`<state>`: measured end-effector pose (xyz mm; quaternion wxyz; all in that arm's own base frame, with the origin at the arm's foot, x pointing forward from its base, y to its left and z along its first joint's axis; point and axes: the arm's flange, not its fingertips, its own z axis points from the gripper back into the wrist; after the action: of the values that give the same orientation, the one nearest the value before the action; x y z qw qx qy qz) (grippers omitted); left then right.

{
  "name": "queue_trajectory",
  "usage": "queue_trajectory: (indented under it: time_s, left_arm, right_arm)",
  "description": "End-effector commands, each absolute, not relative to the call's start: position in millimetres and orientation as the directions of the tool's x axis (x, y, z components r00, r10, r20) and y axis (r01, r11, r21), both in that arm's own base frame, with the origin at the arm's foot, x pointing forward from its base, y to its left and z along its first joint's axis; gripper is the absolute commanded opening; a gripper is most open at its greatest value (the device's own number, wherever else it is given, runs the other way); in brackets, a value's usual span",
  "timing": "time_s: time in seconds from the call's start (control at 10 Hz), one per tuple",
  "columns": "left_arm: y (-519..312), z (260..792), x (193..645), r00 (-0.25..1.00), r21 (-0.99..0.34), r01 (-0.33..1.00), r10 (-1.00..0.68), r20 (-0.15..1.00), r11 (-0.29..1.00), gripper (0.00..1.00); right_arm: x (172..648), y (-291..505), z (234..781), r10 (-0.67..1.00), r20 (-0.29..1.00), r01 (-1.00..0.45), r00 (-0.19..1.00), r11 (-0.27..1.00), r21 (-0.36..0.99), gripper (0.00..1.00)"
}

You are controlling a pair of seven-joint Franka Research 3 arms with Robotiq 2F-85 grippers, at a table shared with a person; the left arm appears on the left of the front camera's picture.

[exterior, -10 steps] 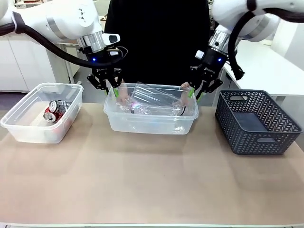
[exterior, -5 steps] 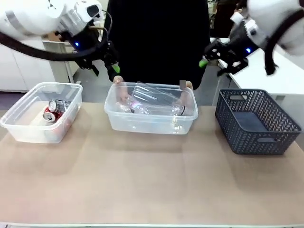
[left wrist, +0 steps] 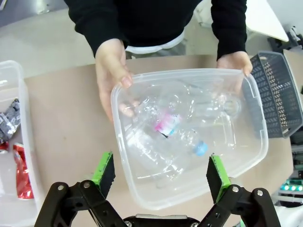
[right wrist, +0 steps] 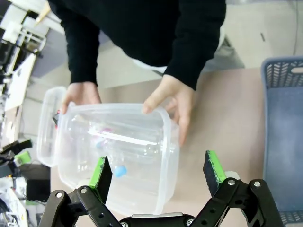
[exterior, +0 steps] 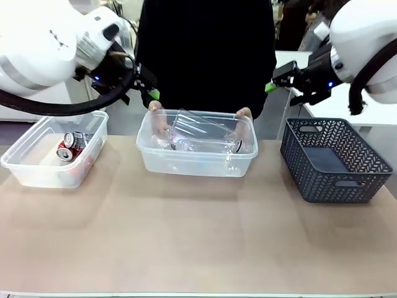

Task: Sort the waste into each basket.
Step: Release the Organizing box you were holding.

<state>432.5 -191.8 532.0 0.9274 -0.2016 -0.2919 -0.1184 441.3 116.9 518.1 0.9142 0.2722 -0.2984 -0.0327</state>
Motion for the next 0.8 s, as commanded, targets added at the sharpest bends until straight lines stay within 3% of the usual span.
queue_trajectory:
  time_s: [0.0,0.6,0.7]
  left_arm:
    - [-193,542,438,0.816,-0.301,0.325,-0.105,0.569,0.896,1.00]
    - [-193,542,438,0.816,-0.301,0.325,-0.105,0.569,0.896,1.00]
    - [-195,540,438,0.809,-0.302,0.336,-0.110,0.577,0.892,0.99]
  right_arm:
    - [446,116,527,-0.232,0.509,-0.082,0.829,0.849,0.521,1.00]
    - [442,117,522,-0.226,0.525,-0.095,0.820,0.852,0.515,1.00]
    - [423,120,526,-0.088,0.348,-0.181,0.933,0.722,0.668,1.00]
